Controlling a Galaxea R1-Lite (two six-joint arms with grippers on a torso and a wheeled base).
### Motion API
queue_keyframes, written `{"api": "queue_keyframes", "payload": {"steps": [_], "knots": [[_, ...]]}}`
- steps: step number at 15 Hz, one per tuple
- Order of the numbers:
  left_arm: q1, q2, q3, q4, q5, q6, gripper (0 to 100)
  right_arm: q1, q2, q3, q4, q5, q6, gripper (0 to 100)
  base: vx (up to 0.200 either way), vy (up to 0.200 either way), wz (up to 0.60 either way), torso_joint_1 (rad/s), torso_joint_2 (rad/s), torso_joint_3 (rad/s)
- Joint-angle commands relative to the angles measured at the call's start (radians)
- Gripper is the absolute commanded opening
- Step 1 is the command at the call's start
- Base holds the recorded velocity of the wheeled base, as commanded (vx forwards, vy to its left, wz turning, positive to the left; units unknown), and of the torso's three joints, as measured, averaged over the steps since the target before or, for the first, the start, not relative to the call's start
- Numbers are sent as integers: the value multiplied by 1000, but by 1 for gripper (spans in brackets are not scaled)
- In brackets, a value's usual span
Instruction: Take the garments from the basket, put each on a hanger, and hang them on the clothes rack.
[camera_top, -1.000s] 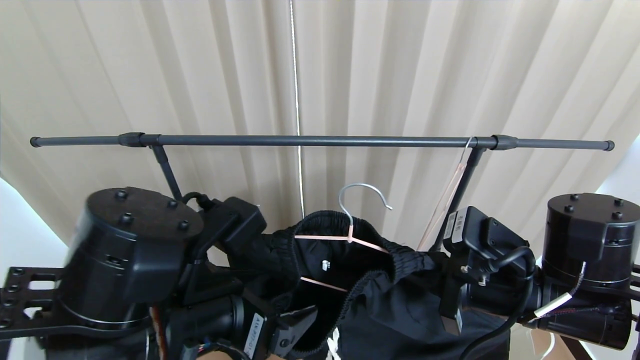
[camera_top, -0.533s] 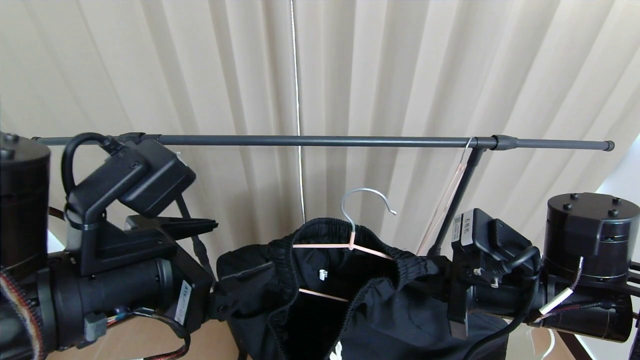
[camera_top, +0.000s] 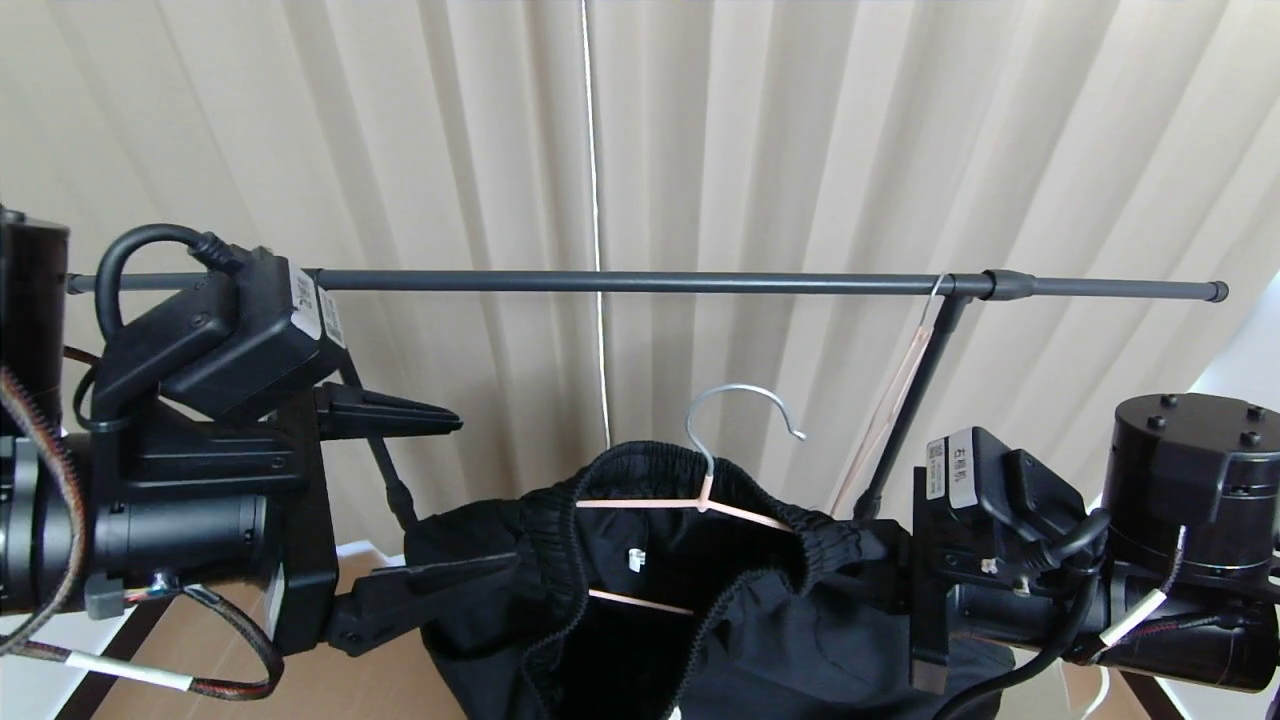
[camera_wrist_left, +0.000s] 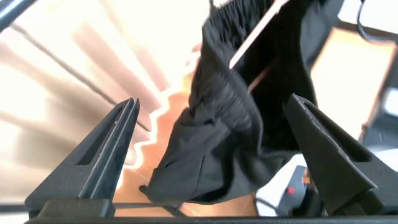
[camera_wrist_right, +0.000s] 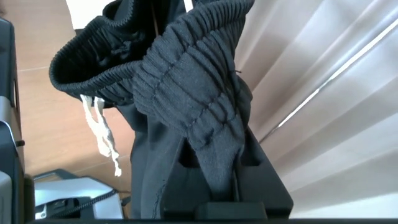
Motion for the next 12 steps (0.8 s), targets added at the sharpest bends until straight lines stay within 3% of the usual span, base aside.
{"api": "queue_keyframes", "payload": {"steps": [1,2,5,9,12], "knots": [[63,90,-111,112,-68,58,100,0,2,13,-9,9,-2,0,0,0,0,0,0,0],[77,148,-188,198,-91,112,100,0,2,15,-10,14,0,0,0,0,0,0,0,0],[73,263,-279,222,-93,167,100,0,2,15,-10,16,0,0,0,0,0,0,0,0],[71,318,-275,222,-105,276,100,0,-9,16,-13,16,0,0,0,0,0,0,0,0],[68,322,-268,222,-193,281,100,0,-9,22,-15,16,0,0,0,0,0,0,0,0]]}}
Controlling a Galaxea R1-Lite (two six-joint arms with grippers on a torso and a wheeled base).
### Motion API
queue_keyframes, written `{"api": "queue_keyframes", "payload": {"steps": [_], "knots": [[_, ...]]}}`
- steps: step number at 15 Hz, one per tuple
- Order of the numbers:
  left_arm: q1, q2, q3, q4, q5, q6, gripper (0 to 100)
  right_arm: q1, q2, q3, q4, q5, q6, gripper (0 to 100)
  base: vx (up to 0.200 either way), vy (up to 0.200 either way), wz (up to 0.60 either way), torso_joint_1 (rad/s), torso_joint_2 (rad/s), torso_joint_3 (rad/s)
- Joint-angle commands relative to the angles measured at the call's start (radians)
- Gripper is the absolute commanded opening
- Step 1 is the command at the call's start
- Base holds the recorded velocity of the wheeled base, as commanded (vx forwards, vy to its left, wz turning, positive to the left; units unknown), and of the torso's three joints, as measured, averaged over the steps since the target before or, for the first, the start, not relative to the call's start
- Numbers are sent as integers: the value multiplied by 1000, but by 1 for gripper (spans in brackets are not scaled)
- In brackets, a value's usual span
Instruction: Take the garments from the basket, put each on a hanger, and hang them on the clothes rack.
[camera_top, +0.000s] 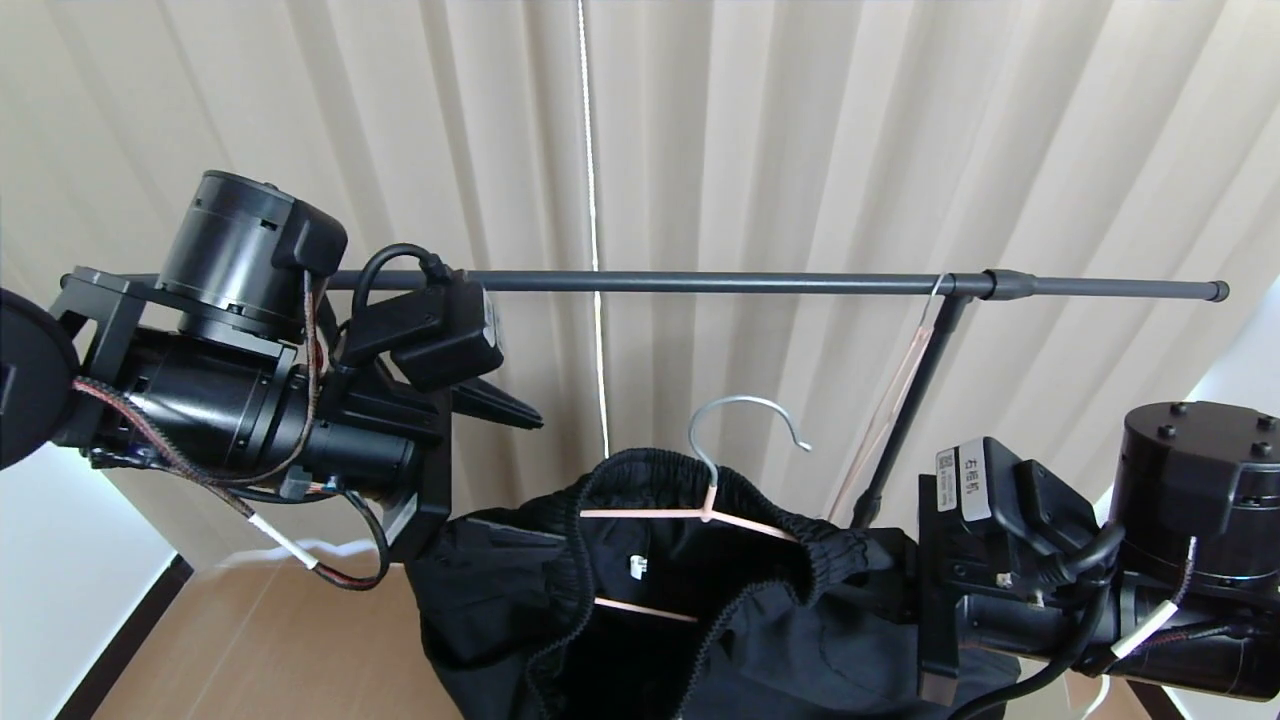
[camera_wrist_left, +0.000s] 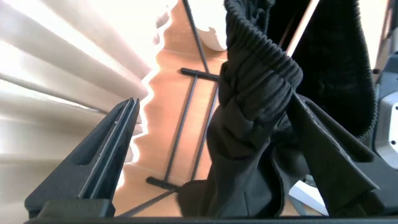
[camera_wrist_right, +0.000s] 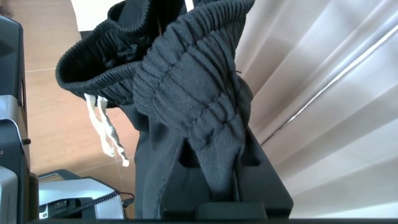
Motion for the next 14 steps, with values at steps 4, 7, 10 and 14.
{"api": "queue_keyframes", "payload": {"steps": [4,7,10,14], "knots": [[-2,42,17,-4,-53,22,100,2,-12,4,-1,0,0,0,0,0,0,0,0,0],[-7,63,29,-8,-58,29,100,2,-29,4,-1,34,0,0,0,0,0,0,0,0],[-24,71,26,-11,-58,29,100,3,-43,7,-1,37,0,0,0,0,0,0,0,0],[-62,65,23,-13,-57,28,100,8,-46,10,-1,40,0,0,0,0,0,0,0,0]]}}
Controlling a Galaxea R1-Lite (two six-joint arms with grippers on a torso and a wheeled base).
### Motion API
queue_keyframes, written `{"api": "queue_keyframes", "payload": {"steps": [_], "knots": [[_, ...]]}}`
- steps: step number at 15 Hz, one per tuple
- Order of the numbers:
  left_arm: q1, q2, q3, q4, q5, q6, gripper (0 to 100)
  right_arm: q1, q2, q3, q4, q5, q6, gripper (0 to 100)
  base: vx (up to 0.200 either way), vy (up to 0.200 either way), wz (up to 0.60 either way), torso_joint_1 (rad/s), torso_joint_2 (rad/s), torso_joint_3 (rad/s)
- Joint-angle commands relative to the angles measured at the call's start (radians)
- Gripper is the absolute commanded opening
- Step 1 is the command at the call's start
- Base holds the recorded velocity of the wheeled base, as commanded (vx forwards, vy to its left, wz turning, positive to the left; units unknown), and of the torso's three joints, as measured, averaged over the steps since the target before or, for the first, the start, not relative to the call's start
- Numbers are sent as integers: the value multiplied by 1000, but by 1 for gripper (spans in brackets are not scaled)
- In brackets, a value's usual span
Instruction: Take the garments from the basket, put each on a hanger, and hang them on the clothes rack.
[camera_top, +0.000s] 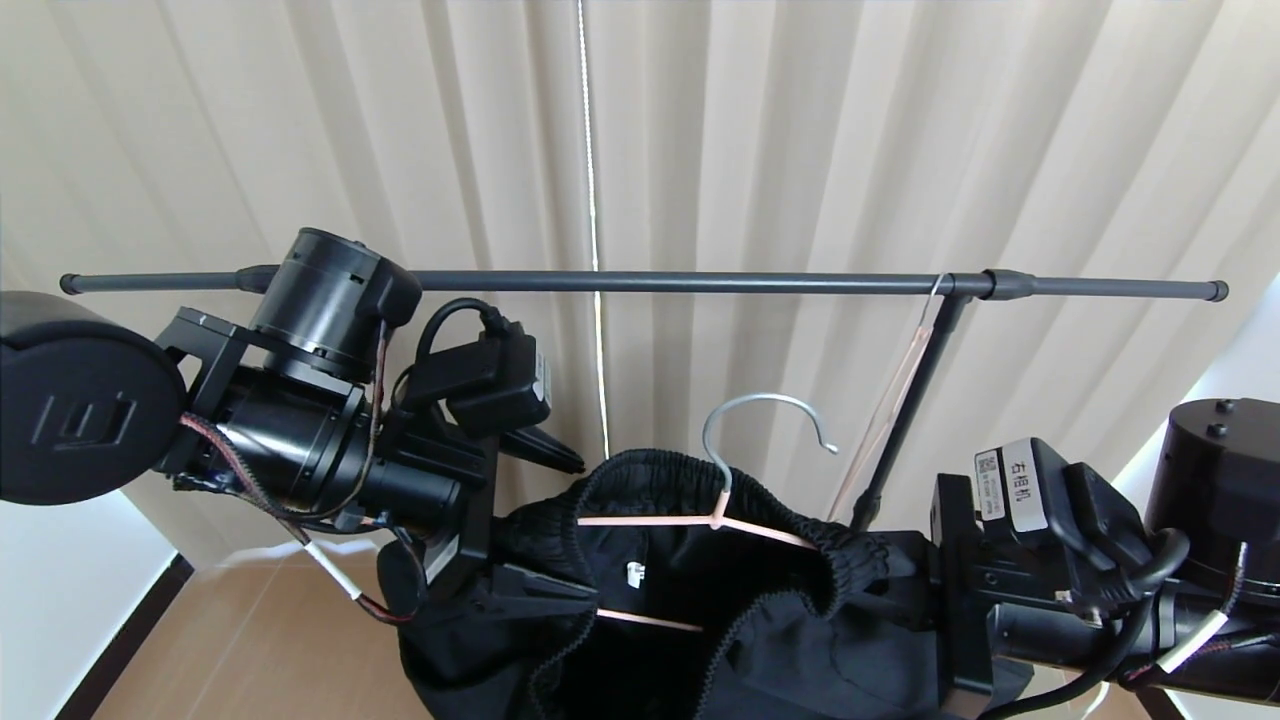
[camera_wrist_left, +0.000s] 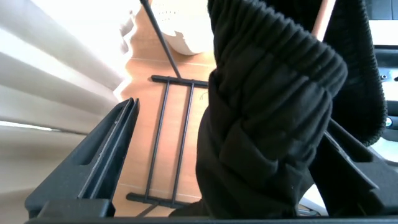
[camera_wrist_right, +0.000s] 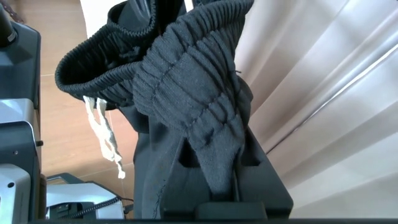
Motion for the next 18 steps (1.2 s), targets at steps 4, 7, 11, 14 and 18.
{"api": "queue_keyframes", "payload": {"steps": [4,7,11,14,18], "knots": [[-27,-10,40,-59,3,0,100,2,-1,-1,0,2,1,0,0,0,0,0,0,0],[-34,-17,80,-91,3,0,100,2,-1,-1,0,10,1,0,0,0,0,0,0,0],[-37,-27,104,-131,3,-2,0,2,5,-4,0,8,1,0,0,0,0,0,0,0],[-36,-47,126,-160,3,-5,0,0,11,-7,0,8,1,0,0,0,0,0,0,0],[-36,-81,144,-163,3,-40,0,-6,22,-15,0,5,7,0,0,0,0,0,0,0]]}}
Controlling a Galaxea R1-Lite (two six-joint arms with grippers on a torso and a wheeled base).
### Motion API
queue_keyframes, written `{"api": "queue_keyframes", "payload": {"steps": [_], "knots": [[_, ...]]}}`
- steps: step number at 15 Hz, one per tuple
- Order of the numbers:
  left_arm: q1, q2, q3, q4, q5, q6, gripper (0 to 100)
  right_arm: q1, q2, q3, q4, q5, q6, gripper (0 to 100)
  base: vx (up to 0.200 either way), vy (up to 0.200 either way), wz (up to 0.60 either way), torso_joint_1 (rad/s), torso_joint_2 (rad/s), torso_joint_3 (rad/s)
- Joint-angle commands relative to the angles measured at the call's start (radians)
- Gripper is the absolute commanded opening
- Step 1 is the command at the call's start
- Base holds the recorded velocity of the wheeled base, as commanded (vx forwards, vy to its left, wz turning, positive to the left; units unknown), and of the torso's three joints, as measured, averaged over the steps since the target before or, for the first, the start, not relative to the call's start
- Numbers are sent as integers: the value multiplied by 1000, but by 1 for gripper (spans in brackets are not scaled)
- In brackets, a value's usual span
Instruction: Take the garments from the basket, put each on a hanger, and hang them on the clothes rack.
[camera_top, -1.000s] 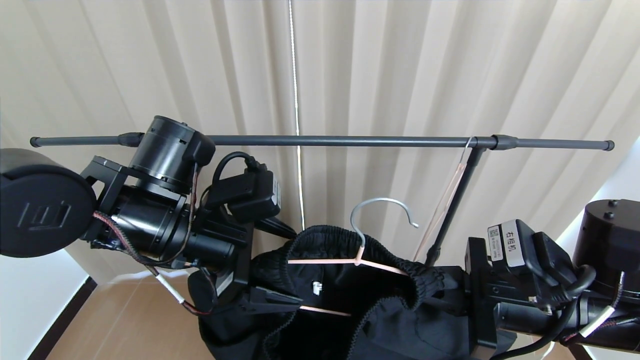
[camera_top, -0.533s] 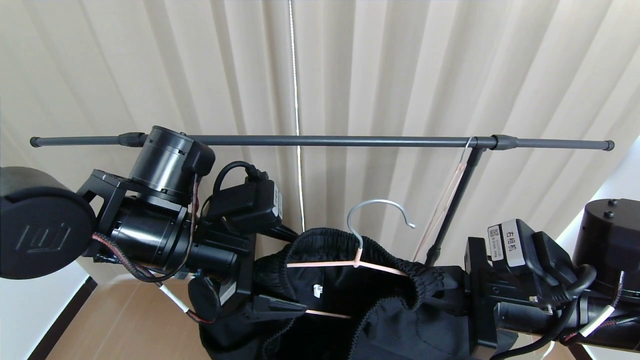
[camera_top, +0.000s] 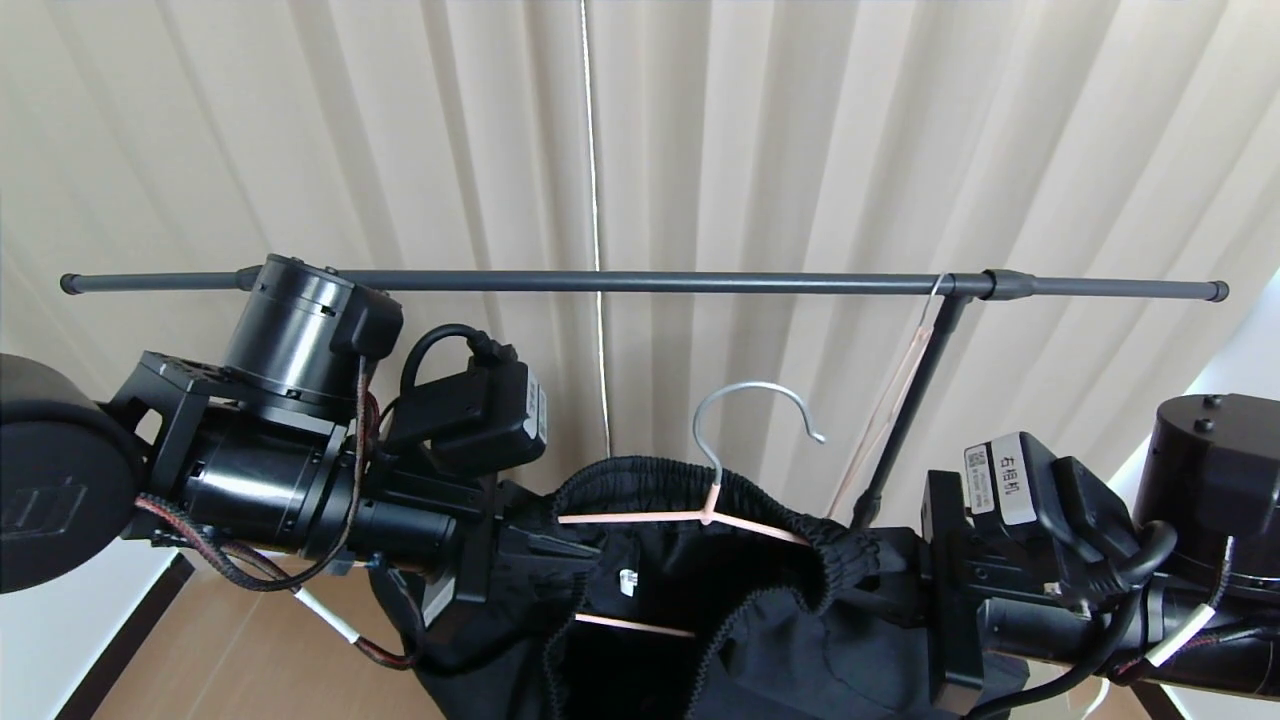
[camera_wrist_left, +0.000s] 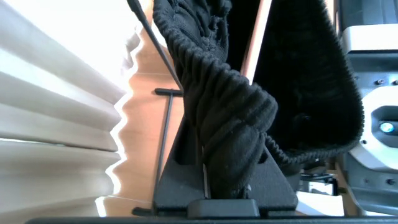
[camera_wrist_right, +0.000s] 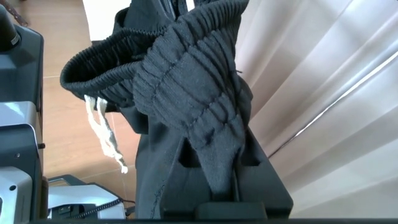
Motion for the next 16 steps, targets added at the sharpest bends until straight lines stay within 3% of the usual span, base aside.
{"api": "queue_keyframes", "payload": {"steps": [1,4,5,13,16], "knots": [[0,-15,3,-4,0,-4,0,-3,6,-4,2,-2,1,0,0,0,0,0,0,0],[1,-14,3,-23,1,-5,0,-8,6,-7,3,-2,1,0,0,0,0,0,0,0],[1,-12,5,-37,1,-10,0,-8,5,-9,3,-2,5,100,0,0,0,0,0,0],[24,-38,66,-170,6,-87,0,-56,-30,3,3,27,22,100,0,0,0,0,0,0],[53,-51,83,-219,7,-129,0,-92,-55,5,3,107,22,100,0,0,0,0,0,0]]}}
